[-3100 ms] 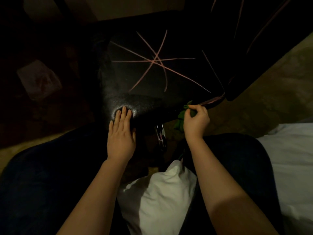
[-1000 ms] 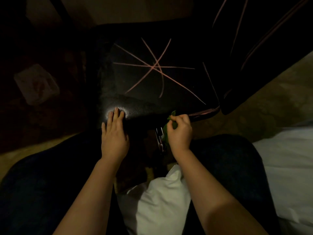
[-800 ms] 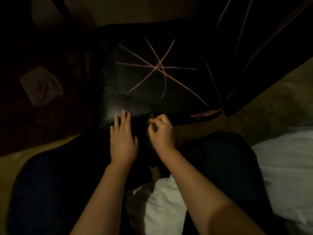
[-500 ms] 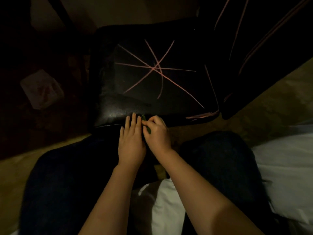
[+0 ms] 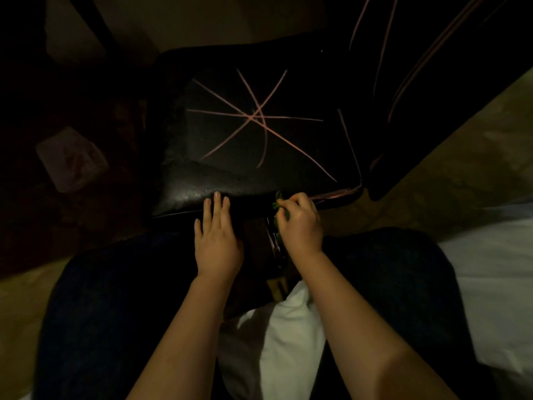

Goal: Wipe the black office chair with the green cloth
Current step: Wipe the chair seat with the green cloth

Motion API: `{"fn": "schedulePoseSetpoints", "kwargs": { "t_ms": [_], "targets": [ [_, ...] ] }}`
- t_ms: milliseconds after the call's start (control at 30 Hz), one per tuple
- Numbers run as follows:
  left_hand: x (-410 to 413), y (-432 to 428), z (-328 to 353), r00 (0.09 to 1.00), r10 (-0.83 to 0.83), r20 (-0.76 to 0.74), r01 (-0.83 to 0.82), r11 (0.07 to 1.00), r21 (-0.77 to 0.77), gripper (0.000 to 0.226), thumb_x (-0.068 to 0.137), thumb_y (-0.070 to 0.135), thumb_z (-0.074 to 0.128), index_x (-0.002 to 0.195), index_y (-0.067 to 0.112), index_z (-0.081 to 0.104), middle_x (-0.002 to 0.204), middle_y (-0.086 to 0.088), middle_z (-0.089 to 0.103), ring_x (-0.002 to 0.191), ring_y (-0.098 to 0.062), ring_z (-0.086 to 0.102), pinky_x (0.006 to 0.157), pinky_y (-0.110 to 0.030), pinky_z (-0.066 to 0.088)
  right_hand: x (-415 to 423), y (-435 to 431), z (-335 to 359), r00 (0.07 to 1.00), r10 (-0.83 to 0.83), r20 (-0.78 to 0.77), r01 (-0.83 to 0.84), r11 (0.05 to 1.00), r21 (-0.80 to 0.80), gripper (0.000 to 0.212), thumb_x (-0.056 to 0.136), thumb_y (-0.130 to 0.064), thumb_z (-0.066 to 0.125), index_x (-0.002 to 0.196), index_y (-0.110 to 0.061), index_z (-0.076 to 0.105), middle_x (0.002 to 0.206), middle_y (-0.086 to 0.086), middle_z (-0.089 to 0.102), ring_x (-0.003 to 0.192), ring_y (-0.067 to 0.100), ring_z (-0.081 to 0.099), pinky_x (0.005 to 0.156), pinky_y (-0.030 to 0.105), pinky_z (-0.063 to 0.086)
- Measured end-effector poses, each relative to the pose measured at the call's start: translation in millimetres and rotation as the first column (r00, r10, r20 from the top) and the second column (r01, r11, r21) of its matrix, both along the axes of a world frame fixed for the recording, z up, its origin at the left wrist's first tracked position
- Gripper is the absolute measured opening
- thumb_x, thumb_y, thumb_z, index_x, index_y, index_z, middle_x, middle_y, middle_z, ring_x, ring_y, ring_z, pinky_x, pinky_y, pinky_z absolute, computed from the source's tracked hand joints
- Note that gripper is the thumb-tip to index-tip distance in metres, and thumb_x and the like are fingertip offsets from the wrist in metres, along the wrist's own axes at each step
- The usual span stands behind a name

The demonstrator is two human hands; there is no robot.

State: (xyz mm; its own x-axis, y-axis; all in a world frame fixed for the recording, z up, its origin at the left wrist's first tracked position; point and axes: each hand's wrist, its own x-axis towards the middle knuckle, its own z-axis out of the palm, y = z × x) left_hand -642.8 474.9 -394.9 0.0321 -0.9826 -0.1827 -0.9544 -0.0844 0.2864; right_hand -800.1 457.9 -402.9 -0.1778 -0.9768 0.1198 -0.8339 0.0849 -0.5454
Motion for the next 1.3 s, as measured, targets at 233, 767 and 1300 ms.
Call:
{"fn": "schedulePoseSetpoints", "kwargs": {
  "t_ms": [233,767,1300],
  "targets": [
    [-6.3,-0.9,-1.0,0.992,0.061,-0.114,-0.061,0.998,0.0,0.083,0.091,0.019,0.06,0.156,0.014,0.008,0.164,0.0,-0.005,0.15,-0.018,-0.011,0.121,-0.042,0.007,-66.8,6.2,0.7,0.967,-0.25,-0.045,0.251,0.968,0.009,0.021,0.088,-0.009,0.065,0.108,-0.008,0.071,0.11,0.007,0.059,0.101,0.023,0.058,0.079,0.025,0.043],
    [-10.5,-0.2,-3.1,0.973,0.09,-0.212,-0.094,0.995,-0.01,0.082,0.089,0.013,0.063,0.155,0.013,0.014,0.164,0.0,-0.004,0.15,-0.02,-0.009,0.122,-0.046,0.014,-40.6,1.7,2.8,0.956,-0.251,0.154,0.251,0.968,0.018,0.015,0.088,-0.007,0.066,0.102,-0.006,0.071,0.105,0.004,0.058,0.089,0.011,0.055,0.072,0.016,0.041],
    [5.3,0.6,-6.2,0.966,0.016,-0.258,-0.02,1.0,-0.01,0.068,0.101,0.028,0.045,0.156,0.019,0.007,0.164,0.004,-0.009,0.148,-0.011,-0.017,0.122,-0.043,0.008,73.0,-7.8,2.8,0.966,0.11,0.234,-0.106,0.994,-0.028,0.02,0.089,-0.008,0.062,0.107,-0.004,0.071,0.106,0.009,0.06,0.1,0.022,0.057,0.088,0.035,0.05]
  ]
}}
